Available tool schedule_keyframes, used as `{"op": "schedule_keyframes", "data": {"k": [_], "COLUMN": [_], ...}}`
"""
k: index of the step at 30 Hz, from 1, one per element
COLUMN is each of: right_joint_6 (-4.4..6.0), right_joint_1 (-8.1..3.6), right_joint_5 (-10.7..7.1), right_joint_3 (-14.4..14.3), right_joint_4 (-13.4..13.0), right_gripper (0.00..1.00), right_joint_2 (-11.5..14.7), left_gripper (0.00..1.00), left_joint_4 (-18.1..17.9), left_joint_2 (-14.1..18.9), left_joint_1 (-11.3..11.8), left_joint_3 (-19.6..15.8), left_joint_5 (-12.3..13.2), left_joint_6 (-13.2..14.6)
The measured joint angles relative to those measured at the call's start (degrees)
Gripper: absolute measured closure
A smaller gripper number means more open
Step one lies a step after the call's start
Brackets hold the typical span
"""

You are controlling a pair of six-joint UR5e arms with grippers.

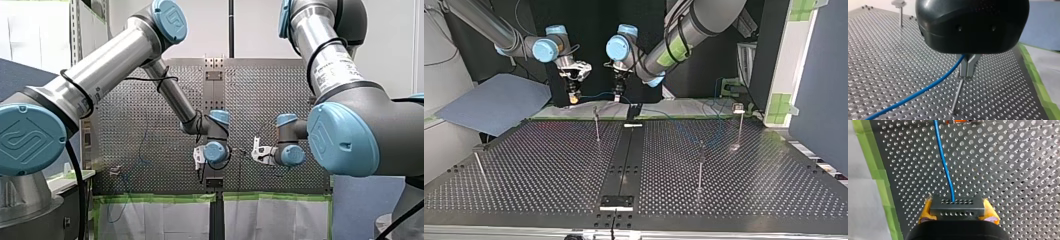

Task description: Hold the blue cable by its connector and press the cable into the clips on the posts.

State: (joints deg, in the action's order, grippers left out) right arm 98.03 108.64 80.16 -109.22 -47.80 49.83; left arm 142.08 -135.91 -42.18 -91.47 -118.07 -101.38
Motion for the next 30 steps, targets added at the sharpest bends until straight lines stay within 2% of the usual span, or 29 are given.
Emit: {"op": "schedule_keyframes", "data": {"k": [5,12,22,30], "right_joint_6": [0.25,0.8,1.02,1.12], "right_joint_1": [-0.99,-2.02,-3.94,-5.34], "right_joint_5": [-1.25,-3.85,-4.54,-5.74], "right_joint_3": [0.0,0.0,0.6,1.7], "right_joint_4": [-1.4,-2.9,-3.3,-3.4], "right_gripper": [1.0,1.0,1.0,1.0], "right_joint_2": [-0.2,-0.8,-1.4,-1.4], "left_gripper": [1.0,1.0,1.0,1.0], "left_joint_4": [-0.6,0.2,0.4,1.9], "left_joint_2": [-0.6,-3.8,-5.2,-8.5], "left_joint_1": [-0.5,-1.4,-2.4,-2.8], "left_joint_3": [0.1,2.9,7.3,11.0], "left_joint_5": [-0.6,-0.7,-2.6,-2.3], "left_joint_6": [0.3,0.3,0.1,0.1]}}
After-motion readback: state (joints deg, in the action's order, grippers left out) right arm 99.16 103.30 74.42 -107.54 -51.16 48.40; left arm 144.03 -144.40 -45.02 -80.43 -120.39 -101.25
